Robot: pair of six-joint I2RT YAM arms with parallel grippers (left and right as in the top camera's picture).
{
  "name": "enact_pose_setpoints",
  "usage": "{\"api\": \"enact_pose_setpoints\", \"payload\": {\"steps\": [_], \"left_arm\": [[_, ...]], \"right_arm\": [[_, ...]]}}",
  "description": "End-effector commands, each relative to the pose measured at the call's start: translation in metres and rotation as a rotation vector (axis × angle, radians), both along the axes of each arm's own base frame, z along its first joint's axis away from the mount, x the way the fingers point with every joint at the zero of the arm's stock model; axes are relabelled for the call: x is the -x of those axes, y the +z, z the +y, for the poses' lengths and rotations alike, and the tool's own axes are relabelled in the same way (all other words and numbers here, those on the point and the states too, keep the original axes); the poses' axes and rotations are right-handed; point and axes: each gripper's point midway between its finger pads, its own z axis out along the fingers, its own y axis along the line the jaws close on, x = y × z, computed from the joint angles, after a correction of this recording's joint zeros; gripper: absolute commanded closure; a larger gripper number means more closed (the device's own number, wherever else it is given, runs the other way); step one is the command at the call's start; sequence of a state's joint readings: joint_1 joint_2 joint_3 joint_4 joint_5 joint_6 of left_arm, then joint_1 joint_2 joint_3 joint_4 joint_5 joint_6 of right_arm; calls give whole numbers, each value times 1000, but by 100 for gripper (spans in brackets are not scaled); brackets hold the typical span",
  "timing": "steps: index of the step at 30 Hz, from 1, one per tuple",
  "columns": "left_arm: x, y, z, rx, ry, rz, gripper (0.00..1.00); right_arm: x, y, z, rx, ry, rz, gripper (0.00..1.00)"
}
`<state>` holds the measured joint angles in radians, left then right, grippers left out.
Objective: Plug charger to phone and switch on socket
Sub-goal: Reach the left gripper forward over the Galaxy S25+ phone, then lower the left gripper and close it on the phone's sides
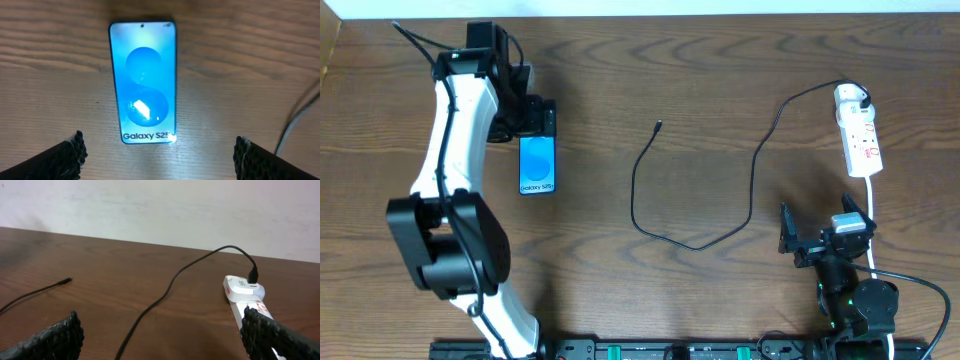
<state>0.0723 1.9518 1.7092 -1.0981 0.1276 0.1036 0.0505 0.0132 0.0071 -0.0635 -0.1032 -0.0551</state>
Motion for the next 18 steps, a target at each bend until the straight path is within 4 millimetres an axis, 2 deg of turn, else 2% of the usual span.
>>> {"api": "enact_pose_setpoints", "payload": {"steps": [1, 10, 18], "left_arm": [[0, -17, 5, -4, 20, 39, 5], [-13, -34, 8, -5, 25, 26, 5], [-16, -39, 17, -5, 47, 24, 5]], "right_arm": [[0, -2, -2, -13, -9, 7, 1], [0, -2, -2, -13, -9, 7, 1], [0, -2, -2, -13, -9, 7, 1]]}}
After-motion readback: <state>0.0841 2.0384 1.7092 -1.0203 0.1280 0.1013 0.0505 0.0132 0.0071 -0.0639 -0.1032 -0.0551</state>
